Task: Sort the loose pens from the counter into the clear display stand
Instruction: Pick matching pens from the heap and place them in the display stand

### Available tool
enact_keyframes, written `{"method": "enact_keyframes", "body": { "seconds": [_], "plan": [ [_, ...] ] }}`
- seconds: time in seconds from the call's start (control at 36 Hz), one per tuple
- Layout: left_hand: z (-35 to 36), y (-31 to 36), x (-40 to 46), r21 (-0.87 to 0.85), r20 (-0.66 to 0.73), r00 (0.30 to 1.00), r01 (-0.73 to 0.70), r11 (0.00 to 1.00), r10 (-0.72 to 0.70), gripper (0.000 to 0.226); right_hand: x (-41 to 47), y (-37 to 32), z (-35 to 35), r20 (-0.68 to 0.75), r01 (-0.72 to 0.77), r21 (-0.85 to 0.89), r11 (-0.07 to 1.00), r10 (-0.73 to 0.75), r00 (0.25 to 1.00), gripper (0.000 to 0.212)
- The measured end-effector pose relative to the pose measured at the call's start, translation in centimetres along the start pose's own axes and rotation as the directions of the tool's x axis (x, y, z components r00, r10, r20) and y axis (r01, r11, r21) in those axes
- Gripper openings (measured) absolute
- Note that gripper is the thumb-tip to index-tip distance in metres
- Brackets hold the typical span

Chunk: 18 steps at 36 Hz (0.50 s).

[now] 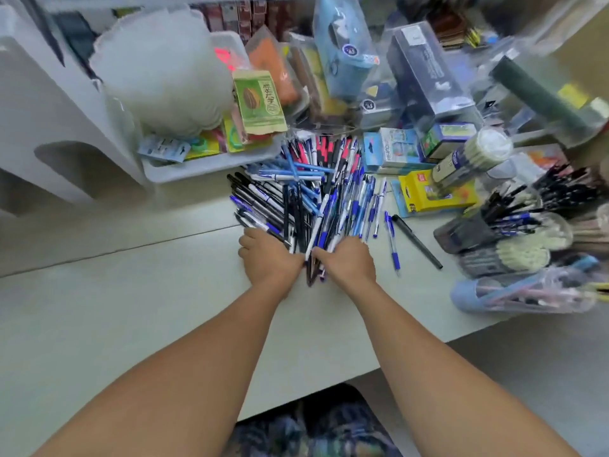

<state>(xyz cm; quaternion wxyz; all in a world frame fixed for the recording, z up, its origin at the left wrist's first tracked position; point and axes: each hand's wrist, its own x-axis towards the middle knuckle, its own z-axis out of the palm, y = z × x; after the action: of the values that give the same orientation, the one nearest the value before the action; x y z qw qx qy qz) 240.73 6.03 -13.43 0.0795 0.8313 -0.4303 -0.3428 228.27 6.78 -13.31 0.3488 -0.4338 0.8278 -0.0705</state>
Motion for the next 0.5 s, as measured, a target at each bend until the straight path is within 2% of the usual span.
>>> {"method": "enact_keyframes", "body": {
  "seconds": [0.11, 0.31, 0.42, 0.5],
  "plan": [
    [0.9, 1.3, -0.3, -0.023, -0.042, 0.999, 0.025, 0.999, -0.026, 0.062, 1.6, 0.3, 0.1, 0.096, 0.069, 0.049, 0.996, -0.074, 0.993, 0.047],
    [1.3, 1.5, -0.3, 0.009, -0.052, 0.995, 0.088, 0.996, -0.088, 0.017, 3.1, 1.3, -0.1, 0.275, 0.041, 0.193, 0.98, -0.094, 0.957, 0.042],
    [1.9, 1.4, -1.6, -0.103, 0.039, 0.979, 0.205, 0.973, -0.202, 0.018, 3.3, 1.5, -0.1, 0.406, -0.044, 0.298, 0.954, -0.084, 0.91, 0.037],
    [2.2, 1.4, -2.2, -0.224, 0.044, 0.972, 0.235, 0.946, -0.231, 0.023, 3.6, 1.4, -0.4, 0.477, -0.1, 0.37, 0.924, -0.097, 0.874, 0.036]
  ]
}}
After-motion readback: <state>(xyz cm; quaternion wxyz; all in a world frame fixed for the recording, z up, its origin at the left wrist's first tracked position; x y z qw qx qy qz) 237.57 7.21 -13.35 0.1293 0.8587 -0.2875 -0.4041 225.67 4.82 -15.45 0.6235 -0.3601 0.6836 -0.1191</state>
